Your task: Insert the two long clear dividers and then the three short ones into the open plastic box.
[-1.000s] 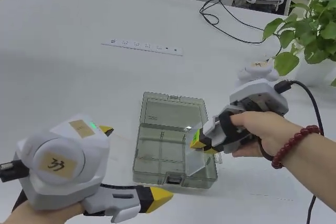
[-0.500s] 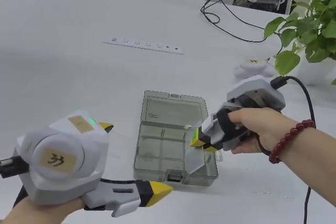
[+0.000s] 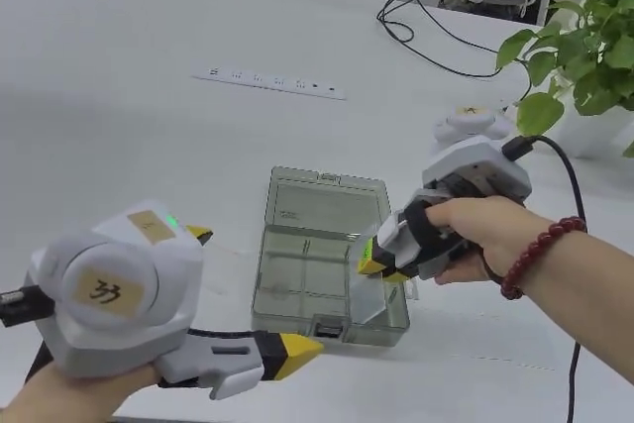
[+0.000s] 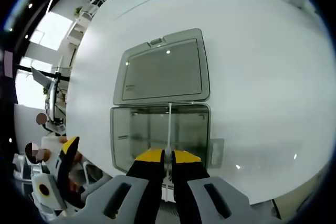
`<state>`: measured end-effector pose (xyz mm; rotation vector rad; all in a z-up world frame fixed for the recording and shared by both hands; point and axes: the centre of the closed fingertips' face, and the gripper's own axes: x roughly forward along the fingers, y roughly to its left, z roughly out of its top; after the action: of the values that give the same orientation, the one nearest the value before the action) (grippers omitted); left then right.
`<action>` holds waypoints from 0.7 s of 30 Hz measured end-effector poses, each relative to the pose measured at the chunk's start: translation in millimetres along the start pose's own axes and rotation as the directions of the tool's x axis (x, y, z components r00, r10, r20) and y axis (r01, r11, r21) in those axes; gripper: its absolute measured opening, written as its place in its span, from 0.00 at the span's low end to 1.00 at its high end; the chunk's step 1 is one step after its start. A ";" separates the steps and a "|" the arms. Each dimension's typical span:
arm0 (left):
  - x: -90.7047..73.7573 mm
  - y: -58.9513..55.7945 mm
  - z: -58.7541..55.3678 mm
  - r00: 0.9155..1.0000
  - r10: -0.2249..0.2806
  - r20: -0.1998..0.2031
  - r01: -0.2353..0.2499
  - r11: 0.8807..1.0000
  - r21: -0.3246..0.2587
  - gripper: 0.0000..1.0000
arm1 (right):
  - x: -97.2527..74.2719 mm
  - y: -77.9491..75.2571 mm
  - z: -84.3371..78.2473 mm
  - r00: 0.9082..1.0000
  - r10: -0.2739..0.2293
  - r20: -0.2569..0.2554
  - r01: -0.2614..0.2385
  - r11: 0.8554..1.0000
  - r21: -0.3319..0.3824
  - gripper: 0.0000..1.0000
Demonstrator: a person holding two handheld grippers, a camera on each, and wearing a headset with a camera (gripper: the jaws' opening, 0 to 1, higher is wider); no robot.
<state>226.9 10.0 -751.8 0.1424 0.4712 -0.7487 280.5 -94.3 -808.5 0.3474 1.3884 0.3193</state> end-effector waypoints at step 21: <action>0.3 0.9 -1.3 1.000 0.006 -0.007 -0.006 1.000 -0.002 0.94 | 2.3 3.4 1.1 0.993 -0.119 -0.004 0.117 0.982 -0.147 0.06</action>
<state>227.3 10.8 -753.1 0.1450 0.4783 -0.7425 282.0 -90.3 -808.9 0.1411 1.3827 0.3240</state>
